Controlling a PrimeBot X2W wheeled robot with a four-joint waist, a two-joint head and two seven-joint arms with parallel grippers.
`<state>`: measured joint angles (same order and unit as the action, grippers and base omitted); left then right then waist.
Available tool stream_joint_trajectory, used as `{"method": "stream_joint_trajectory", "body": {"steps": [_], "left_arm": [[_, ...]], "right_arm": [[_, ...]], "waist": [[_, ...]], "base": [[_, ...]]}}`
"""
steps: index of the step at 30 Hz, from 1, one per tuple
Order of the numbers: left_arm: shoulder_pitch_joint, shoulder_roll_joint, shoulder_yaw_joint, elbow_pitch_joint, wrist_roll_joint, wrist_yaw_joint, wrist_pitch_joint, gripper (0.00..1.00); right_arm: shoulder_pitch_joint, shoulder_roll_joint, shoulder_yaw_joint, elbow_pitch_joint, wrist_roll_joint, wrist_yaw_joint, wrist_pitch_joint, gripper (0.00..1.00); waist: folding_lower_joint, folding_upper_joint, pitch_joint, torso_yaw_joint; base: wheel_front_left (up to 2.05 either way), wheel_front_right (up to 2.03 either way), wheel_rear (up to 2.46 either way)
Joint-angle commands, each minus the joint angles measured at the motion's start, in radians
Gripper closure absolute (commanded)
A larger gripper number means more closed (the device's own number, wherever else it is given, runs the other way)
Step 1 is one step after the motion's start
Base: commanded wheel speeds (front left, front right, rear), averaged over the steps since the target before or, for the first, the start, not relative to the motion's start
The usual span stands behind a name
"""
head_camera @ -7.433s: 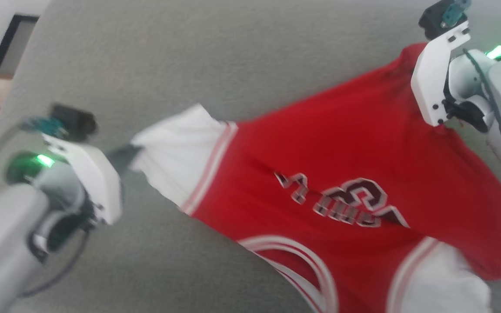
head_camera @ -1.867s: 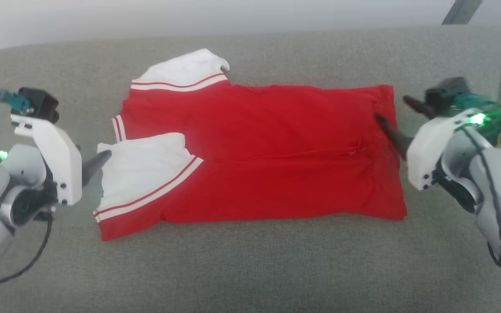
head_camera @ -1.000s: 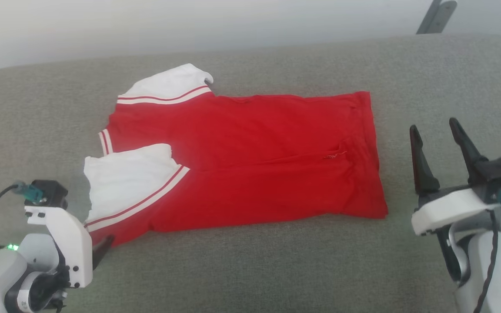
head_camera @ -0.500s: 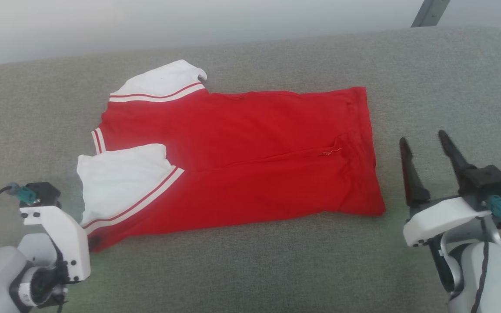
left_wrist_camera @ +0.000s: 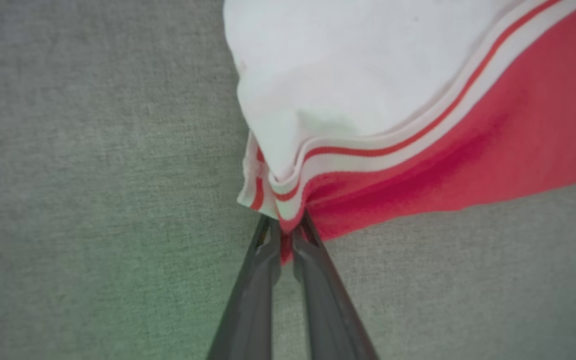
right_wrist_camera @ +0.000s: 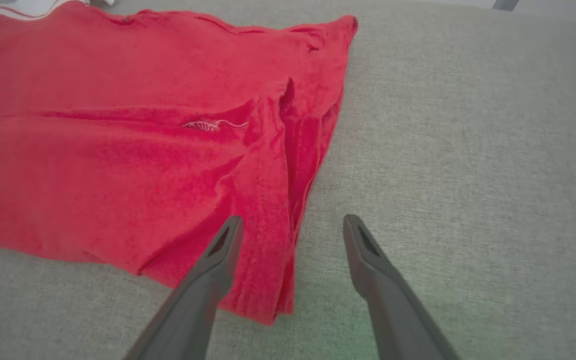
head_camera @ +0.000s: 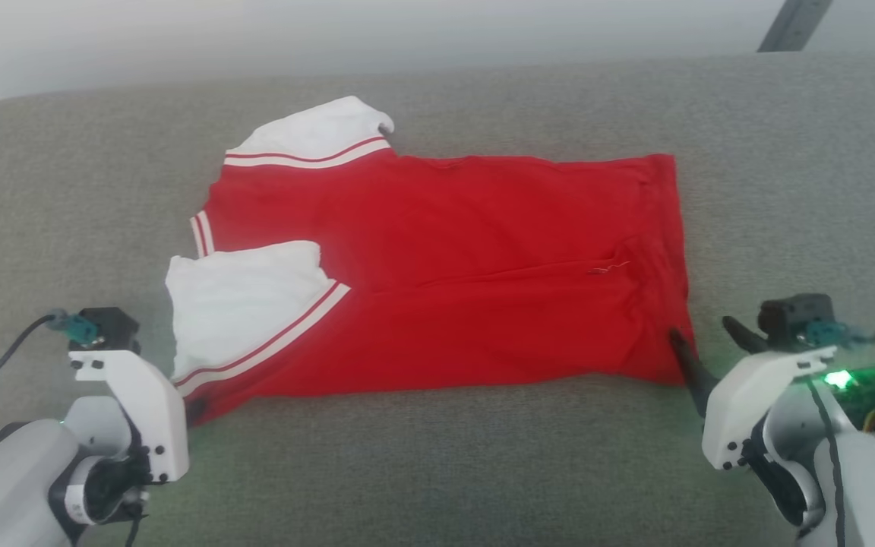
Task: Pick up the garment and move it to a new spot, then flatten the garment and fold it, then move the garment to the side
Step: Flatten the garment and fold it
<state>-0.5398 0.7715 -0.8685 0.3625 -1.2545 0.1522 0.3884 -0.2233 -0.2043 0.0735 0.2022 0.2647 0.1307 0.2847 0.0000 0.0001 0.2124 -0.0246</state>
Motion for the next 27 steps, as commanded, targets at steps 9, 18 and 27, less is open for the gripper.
{"method": "stream_joint_trajectory", "body": {"steps": [9, 18, 27], "left_arm": [[-0.016, -0.059, -0.035, -0.014, 0.022, -0.019, 0.006, 1.0], [-0.035, -0.071, -0.037, 0.01, 0.034, -0.037, -0.005, 1.0], [-0.039, -0.01, -0.025, -0.018, 0.022, -0.028, 0.031, 1.0]], "right_arm": [[-0.094, -0.024, 0.034, 0.11, 0.066, 0.0, 0.232, 0.0], [-0.167, -0.078, 0.099, 0.206, 0.095, -0.001, 0.394, 1.0], [-0.218, -0.155, 0.148, 0.167, 0.15, -0.001, 0.417, 1.0]], "waist": [[0.0, -0.0001, 0.023, 0.048], [0.0, -0.0001, 0.031, 0.071], [0.0, -0.0001, 0.008, 0.071]], "base": [[0.0, 0.0, 0.0], [0.0, 0.0, 0.0], [0.0, 0.0, 0.0]]}}
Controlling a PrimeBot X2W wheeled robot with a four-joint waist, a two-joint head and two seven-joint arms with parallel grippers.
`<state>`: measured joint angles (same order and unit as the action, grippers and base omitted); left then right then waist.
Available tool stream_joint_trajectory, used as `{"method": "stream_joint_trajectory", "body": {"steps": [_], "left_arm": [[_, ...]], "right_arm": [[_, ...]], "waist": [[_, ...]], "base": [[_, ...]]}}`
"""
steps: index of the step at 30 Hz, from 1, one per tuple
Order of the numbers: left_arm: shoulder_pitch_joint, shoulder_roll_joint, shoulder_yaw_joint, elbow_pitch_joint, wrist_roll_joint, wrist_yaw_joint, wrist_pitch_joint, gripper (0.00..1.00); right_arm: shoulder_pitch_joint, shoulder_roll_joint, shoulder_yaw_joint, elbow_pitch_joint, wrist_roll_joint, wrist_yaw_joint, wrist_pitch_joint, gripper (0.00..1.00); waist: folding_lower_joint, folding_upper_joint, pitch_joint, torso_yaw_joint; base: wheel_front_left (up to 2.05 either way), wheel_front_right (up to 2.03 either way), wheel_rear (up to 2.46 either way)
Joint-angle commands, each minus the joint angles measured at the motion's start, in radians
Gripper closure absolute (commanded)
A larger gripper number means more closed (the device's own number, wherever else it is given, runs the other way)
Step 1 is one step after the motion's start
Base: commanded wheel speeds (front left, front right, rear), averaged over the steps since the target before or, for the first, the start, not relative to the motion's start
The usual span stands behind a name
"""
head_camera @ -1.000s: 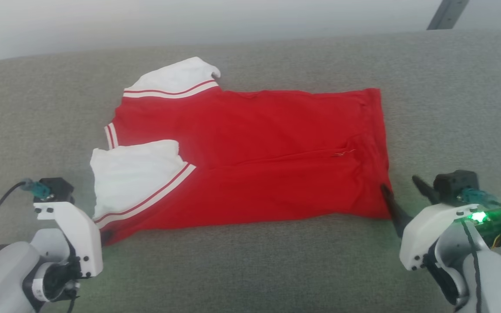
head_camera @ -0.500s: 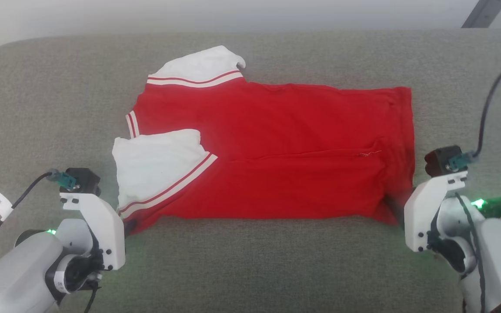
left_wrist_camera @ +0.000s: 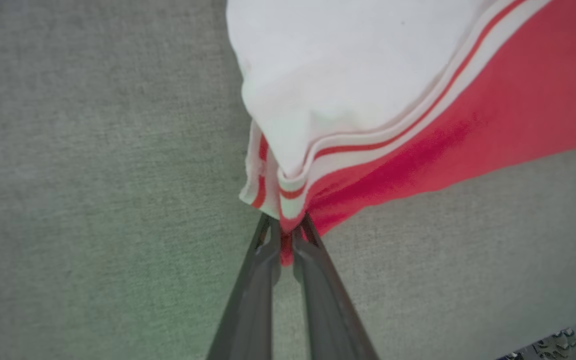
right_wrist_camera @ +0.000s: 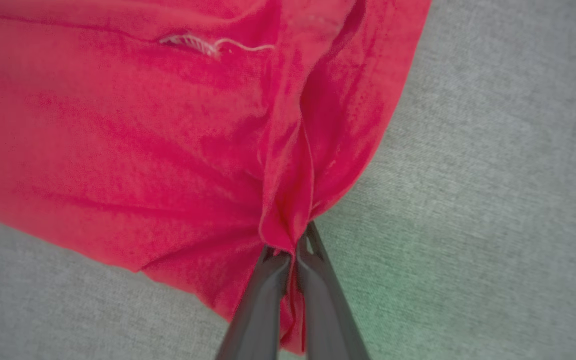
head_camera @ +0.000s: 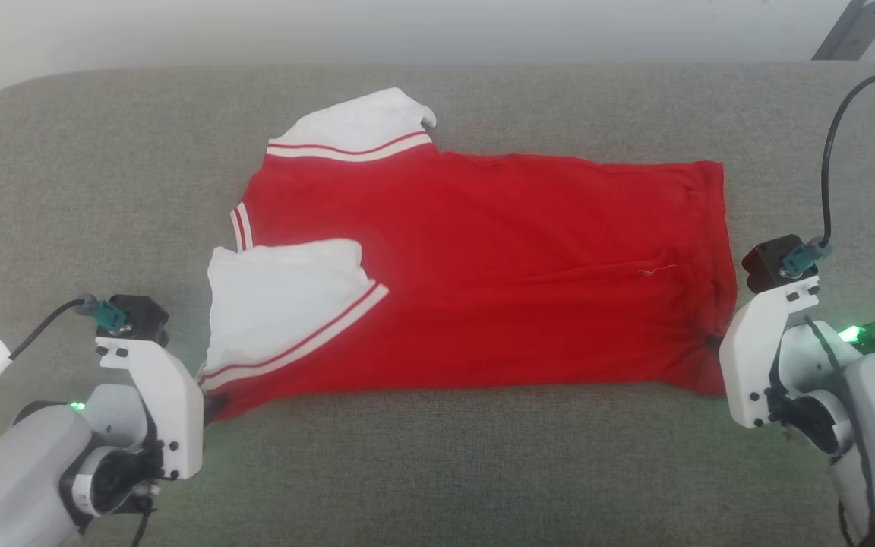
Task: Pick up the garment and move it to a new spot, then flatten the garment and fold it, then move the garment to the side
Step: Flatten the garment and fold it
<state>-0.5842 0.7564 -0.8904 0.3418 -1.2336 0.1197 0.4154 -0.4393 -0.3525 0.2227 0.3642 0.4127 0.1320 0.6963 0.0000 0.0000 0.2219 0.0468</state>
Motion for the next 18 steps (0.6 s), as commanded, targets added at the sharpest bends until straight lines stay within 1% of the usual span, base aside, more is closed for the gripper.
{"method": "stream_joint_trajectory", "body": {"steps": [1, 6, 11, 15, 18], "left_arm": [[0.008, 0.017, -0.004, -0.008, 0.0, 0.013, 0.016, 1.0], [0.032, 0.078, -0.004, -0.103, -0.006, 0.059, 0.056, 1.0], [0.077, 0.137, -0.007, -0.215, -0.019, 0.127, 0.087, 1.0], [0.127, 0.167, -0.01, -0.298, -0.037, 0.183, 0.094, 1.0], [0.16, 0.17, -0.014, -0.333, -0.051, 0.203, 0.086, 1.0]], "right_arm": [[-0.004, -0.018, 0.008, -0.007, 0.009, -0.003, 0.011, 1.0], [0.013, -0.074, 0.04, -0.065, 0.056, -0.003, 0.049, 1.0], [0.051, -0.127, 0.045, -0.129, 0.09, -0.003, 0.105, 1.0], [0.101, -0.142, 0.02, -0.167, 0.109, -0.003, 0.142, 1.0], [0.131, -0.132, -0.002, -0.183, 0.106, -0.003, 0.147, 1.0]], "waist": [[0.0, 0.0, -0.004, -0.002], [0.0, 0.0, -0.022, -0.005], [0.0, 0.0, -0.034, -0.008], [0.0, 0.0, -0.037, -0.011], [0.0, 0.0, -0.035, -0.015]], "base": [[0.0, 0.0, 0.0], [0.0, 0.0, 0.0], [0.0, 0.0, 0.0], [0.0, 0.0, 0.0], [0.0, 0.0, 0.0]]}}
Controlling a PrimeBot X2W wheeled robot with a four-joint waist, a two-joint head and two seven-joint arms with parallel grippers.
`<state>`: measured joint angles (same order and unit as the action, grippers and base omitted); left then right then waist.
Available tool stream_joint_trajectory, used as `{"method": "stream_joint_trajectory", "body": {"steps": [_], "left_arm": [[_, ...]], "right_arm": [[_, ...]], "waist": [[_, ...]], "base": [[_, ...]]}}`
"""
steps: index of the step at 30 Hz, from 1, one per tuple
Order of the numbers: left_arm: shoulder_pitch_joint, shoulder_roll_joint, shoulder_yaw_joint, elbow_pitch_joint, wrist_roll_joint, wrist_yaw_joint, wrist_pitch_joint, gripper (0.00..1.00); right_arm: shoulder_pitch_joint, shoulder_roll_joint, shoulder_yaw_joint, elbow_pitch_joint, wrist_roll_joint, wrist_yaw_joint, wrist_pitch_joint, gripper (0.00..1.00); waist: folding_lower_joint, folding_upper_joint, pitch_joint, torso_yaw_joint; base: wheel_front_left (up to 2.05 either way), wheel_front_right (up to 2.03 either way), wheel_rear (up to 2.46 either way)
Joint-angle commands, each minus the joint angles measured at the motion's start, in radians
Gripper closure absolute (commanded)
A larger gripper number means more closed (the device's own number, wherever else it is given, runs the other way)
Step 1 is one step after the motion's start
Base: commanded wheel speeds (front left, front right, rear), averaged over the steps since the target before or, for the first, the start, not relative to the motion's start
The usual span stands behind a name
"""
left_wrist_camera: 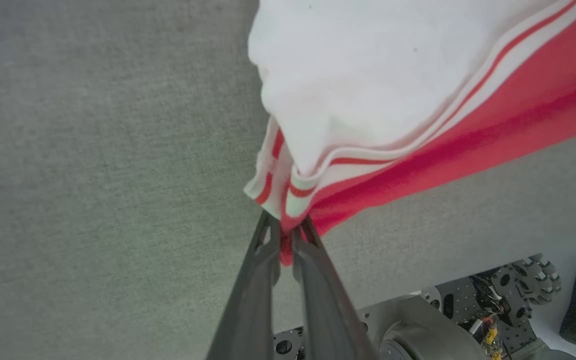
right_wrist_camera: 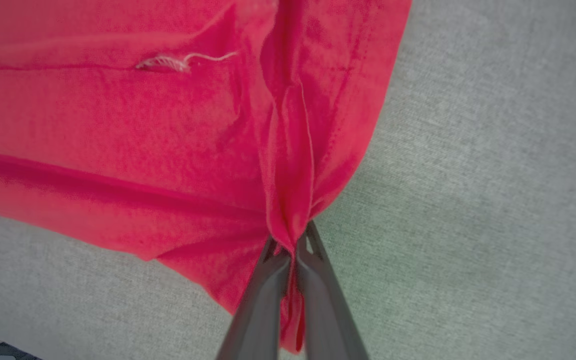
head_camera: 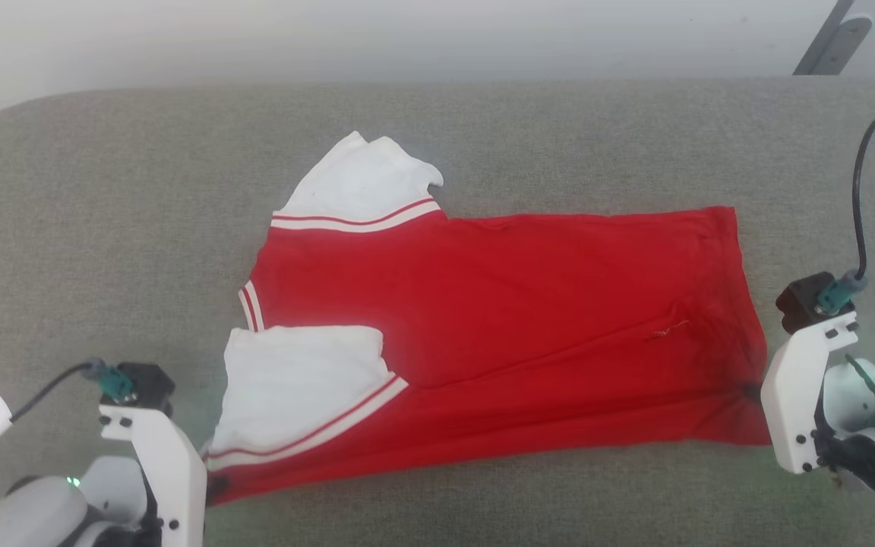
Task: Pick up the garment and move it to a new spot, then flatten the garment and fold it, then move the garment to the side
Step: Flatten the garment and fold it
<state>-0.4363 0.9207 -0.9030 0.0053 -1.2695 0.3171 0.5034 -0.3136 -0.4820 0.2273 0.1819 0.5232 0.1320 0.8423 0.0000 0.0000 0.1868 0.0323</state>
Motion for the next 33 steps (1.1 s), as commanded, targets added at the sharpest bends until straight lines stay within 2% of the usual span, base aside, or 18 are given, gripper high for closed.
{"method": "stream_joint_trajectory", "body": {"steps": [1, 3, 4, 5, 6, 7, 8, 10, 11, 22, 26, 33], "left_arm": [[0.021, 0.002, -0.004, 0.001, -0.014, 0.006, -0.004, 1.0], [0.033, -0.007, -0.008, 0.009, -0.01, 0.004, -0.013, 1.0], [0.037, -0.013, -0.009, 0.017, -0.014, -0.001, -0.016, 0.93], [0.037, -0.013, -0.009, 0.017, -0.014, -0.001, -0.016, 0.93], [0.037, -0.018, -0.011, 0.024, -0.008, -0.009, -0.023, 0.79], [0.033, -0.024, -0.011, 0.034, 0.002, -0.017, -0.032, 0.24], [0.029, -0.031, -0.01, 0.046, 0.002, -0.024, -0.038, 0.0], [0.02, -0.034, -0.006, 0.065, 0.0, -0.033, -0.041, 0.0], [0.012, -0.032, -0.006, 0.068, 0.003, -0.037, -0.037, 0.0], [-0.122, 0.1, 0.052, -0.03, 0.051, -0.024, 0.025, 0.0], [-0.203, 0.112, 0.074, -0.017, 0.08, -0.054, 0.039, 0.0], [-0.373, 0.082, 0.105, 0.115, 0.139, -0.141, 0.048, 0.0]], "right_arm": [[0.015, 0.003, -0.011, 0.0, -0.008, -0.003, -0.001, 1.0], [0.028, 0.019, -0.018, 0.005, -0.015, -0.003, -0.011, 1.0], [0.031, 0.025, -0.02, 0.009, -0.019, -0.003, -0.017, 1.0], [0.031, 0.025, -0.02, 0.009, -0.019, -0.003, -0.017, 1.0], [0.033, 0.032, -0.02, 0.013, -0.025, -0.002, -0.025, 1.0], [0.034, 0.039, -0.019, 0.019, -0.03, -0.002, -0.034, 0.74], [0.035, 0.046, -0.015, 0.023, -0.031, -0.002, -0.043, 0.53], [0.033, 0.058, -0.014, 0.036, -0.026, -0.002, -0.057, 0.08], [0.031, 0.061, -0.014, 0.04, -0.024, -0.002, -0.063, 0.0], [0.018, 0.093, -0.078, -0.049, -0.044, -0.002, -0.193, 0.0], [-0.011, 0.125, -0.096, -0.114, -0.083, -0.002, -0.314, 0.0], [-0.08, 0.217, -0.098, -0.167, -0.169, -0.002, -0.566, 0.0]], "waist": [[0.0, 0.0, 0.001, -0.002], [0.0, 0.0, 0.002, -0.004], [0.0, 0.0, 0.002, -0.005], [0.0, 0.0, 0.002, -0.005], [0.0, 0.0, 0.002, -0.007], [0.0, 0.0, 0.002, -0.009], [0.0, 0.0, 0.001, -0.01], [0.0, 0.0, 0.0, -0.014], [0.0, 0.0, -0.002, -0.016], [0.0, 0.0, -0.008, -0.085], [0.0, 0.0, 0.015, -0.125], [0.0, 0.0, 0.085, -0.216]], "base": [[0.0, 0.0, 0.0], [0.0, 0.0, 0.0], [0.0, 0.0, 0.0], [0.0, 0.0, 0.0], [0.0, 0.0, 0.0], [0.0, 0.0, 0.0], [0.0, 0.0, 0.0], [0.0, 0.0, 0.0], [0.0, 0.0, 0.0], [0.0, 0.0, 0.0], [0.0, 0.0, 0.0], [0.0, 0.0, 0.0]]}}
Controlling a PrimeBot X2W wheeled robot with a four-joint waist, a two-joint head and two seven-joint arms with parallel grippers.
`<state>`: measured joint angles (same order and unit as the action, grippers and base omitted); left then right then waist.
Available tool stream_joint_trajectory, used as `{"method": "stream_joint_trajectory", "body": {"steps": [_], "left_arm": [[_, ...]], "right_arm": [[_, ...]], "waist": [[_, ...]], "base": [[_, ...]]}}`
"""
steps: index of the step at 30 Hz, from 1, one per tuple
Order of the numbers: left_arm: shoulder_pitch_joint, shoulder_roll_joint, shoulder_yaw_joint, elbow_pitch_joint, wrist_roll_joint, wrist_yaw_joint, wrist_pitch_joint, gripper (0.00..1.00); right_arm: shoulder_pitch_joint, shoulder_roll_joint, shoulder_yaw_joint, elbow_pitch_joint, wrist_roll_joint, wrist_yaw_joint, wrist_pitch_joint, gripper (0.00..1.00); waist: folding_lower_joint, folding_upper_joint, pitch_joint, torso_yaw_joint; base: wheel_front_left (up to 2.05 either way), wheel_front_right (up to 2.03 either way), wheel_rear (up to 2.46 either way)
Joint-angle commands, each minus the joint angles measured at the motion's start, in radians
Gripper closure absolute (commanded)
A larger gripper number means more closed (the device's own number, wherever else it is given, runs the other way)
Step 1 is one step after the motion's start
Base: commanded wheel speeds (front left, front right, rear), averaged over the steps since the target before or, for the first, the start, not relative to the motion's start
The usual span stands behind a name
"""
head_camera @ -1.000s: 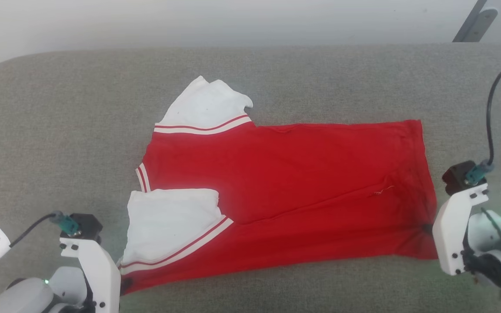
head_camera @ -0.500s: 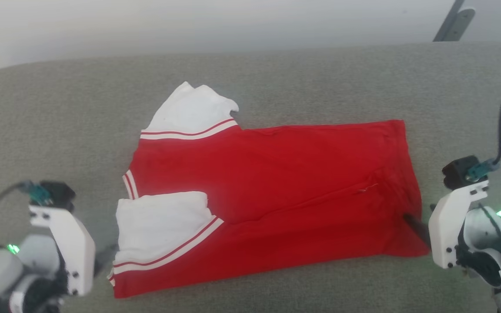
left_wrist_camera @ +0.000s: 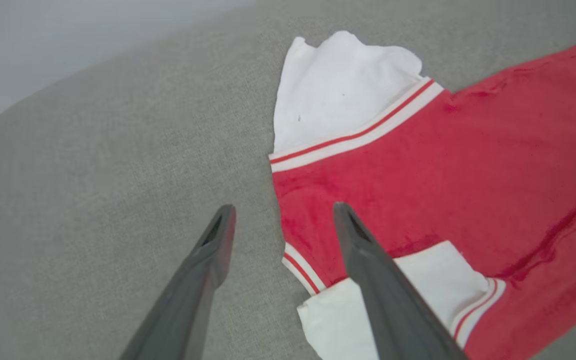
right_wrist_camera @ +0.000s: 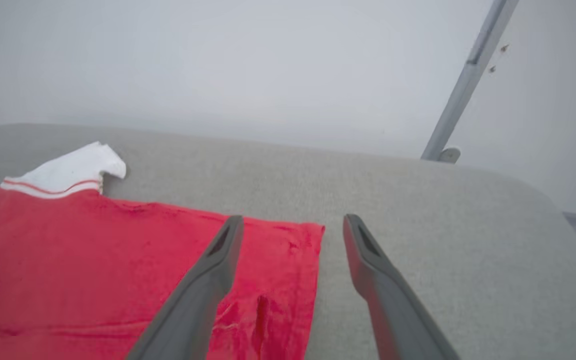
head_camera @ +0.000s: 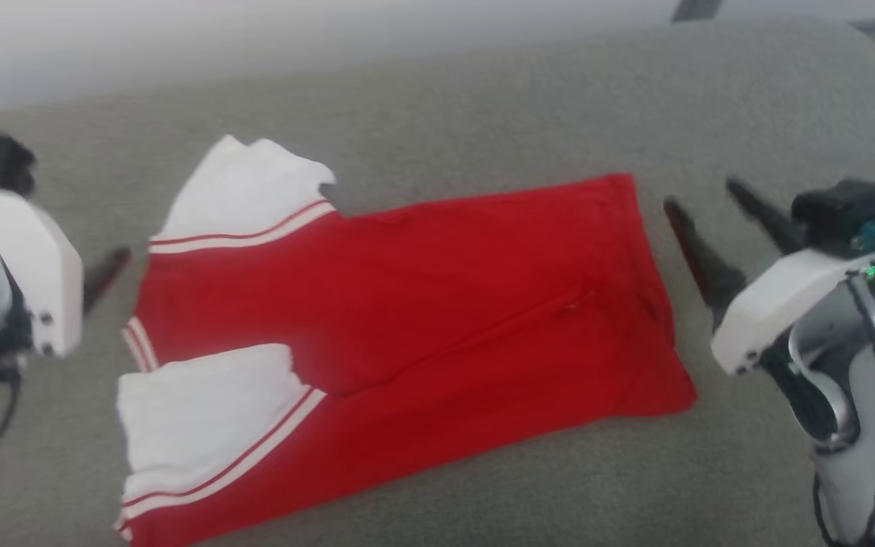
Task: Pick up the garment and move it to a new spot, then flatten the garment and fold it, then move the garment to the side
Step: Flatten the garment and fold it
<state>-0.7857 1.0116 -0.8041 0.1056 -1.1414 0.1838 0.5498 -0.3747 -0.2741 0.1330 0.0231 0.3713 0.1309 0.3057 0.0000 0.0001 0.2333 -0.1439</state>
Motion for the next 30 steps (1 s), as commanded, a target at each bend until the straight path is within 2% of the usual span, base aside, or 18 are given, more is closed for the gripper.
{"method": "stream_joint_trajectory", "body": {"steps": [1, 5, 11, 24, 30], "left_arm": [[-0.047, -0.014, 0.01, 0.041, 0.014, -0.022, 0.004, 0.0], [-0.138, -0.035, 0.019, 0.138, 0.044, -0.07, 0.008, 0.0], [-0.26, -0.068, 0.016, 0.275, 0.077, -0.138, 0.035, 0.0], [-0.427, -0.141, -0.015, 0.505, 0.11, -0.223, 0.13, 0.0], [-0.418, -0.203, -0.05, 0.61, 0.105, -0.23, 0.187, 0.0]], "right_arm": [[-0.029, 0.027, -0.01, -0.011, -0.036, -0.001, -0.076, 0.0], [-0.068, 0.095, -0.029, -0.006, -0.117, -0.001, -0.24, 0.0], [-0.092, 0.169, -0.029, 0.038, -0.179, -0.001, -0.369, 0.0], [-0.116, 0.212, 0.002, 0.121, -0.191, -0.001, -0.418, 0.0], [-0.128, 0.219, 0.014, 0.148, -0.188, -0.001, -0.395, 0.0]], "waist": [[0.0, -0.0001, 0.052, -0.054], [0.0, -0.0001, 0.105, -0.107], [0.0, -0.0001, 0.178, -0.167], [0.0, -0.0001, 0.266, -0.211], [0.0, -0.0001, 0.288, -0.215]], "base": [[0.0, 0.0, 0.0], [0.0, 0.0, 0.0], [0.0, 0.0, 0.0], [0.0, 0.0, 0.0], [0.0, 0.0, 0.0]]}}
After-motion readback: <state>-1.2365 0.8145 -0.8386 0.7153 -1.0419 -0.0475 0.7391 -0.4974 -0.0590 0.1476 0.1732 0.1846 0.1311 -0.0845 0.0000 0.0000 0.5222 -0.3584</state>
